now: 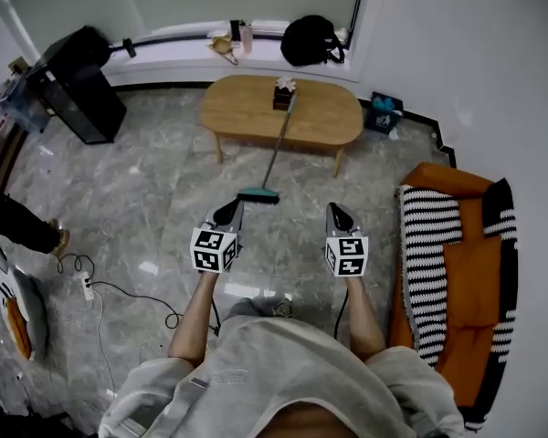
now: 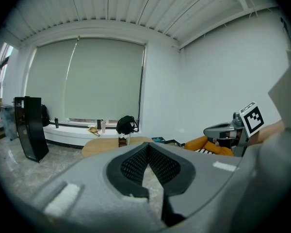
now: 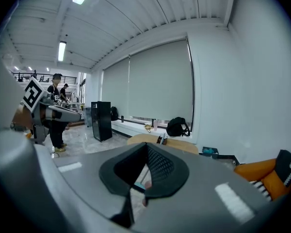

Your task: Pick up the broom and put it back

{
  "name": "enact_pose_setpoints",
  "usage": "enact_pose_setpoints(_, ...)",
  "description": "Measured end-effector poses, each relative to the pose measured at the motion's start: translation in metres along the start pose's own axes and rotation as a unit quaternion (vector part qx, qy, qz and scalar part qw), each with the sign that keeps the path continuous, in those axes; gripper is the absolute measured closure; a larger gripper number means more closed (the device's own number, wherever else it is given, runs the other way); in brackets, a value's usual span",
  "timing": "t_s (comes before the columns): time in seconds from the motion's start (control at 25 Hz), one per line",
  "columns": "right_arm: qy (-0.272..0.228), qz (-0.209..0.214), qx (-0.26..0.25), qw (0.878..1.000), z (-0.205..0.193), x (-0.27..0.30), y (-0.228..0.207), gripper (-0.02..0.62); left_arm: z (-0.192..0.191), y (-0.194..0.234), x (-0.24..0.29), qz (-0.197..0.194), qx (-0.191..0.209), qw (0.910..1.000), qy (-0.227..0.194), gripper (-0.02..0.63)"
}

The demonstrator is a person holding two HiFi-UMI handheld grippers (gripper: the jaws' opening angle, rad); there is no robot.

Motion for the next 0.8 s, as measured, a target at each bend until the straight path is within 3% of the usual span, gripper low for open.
enact_pose_setpoints(0.48, 0.008, 0.002, 0.003, 1.000, -0.006, 0.028, -0.011, 0.595, 0.001, 0.012, 0.033, -0.004, -0.007, 0.9999, 0.008, 0.603)
enact_pose_setpoints(0.8, 0.022, -0.015, -0.006, 1.000, 0.007, 0.091, -0.032, 0.595, 0.028, 0.046, 0.107, -0.037, -0.013, 0.9992, 0.005, 0.603)
Point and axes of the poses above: the fingertips, and each gripper's own axes: x forward along the fingers, y to its left, z out of its top, the point moved 8 cm from there along -x, backward along the fingers, and after that the axes turned 12 degrees about -x, right-handed, at the moved point
